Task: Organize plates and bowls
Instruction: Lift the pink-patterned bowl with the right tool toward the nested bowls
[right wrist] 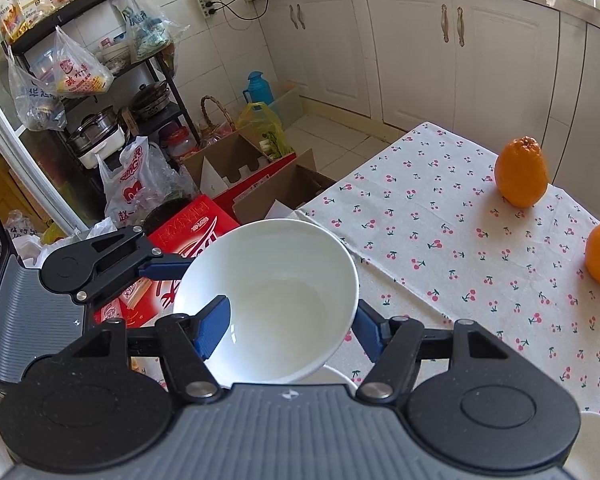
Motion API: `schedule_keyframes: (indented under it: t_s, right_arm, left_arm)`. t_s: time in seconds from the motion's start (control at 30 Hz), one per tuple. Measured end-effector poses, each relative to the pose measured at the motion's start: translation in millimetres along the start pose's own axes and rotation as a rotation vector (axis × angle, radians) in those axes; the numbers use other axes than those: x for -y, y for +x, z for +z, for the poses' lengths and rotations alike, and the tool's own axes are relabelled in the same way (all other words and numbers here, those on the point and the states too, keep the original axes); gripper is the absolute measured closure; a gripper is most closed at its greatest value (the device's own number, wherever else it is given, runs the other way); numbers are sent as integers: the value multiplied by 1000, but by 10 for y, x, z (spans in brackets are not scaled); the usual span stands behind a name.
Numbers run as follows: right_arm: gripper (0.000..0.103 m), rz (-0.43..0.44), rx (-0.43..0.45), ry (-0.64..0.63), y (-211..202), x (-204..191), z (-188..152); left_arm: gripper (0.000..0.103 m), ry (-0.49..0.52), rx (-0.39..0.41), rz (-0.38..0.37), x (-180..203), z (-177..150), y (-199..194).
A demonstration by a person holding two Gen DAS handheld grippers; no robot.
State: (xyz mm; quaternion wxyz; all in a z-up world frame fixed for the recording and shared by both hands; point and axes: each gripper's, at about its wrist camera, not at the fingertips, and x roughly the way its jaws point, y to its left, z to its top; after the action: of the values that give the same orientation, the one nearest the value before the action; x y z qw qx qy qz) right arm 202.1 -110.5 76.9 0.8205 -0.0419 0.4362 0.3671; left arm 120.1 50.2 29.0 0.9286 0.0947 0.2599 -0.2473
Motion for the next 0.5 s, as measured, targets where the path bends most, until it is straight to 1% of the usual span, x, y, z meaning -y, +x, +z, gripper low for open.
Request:
schedule_keyframes:
  t_s: [0.27, 0.5]
  right_arm:
    - [31, -21, 9, 9, -176, -60, -258]
    - [31, -42, 0, 34, -235, -31, -479]
  left_arm:
    - [17, -2, -8, -39, 181, -61, -71]
    - [17, 0, -40, -78, 321, -140, -17]
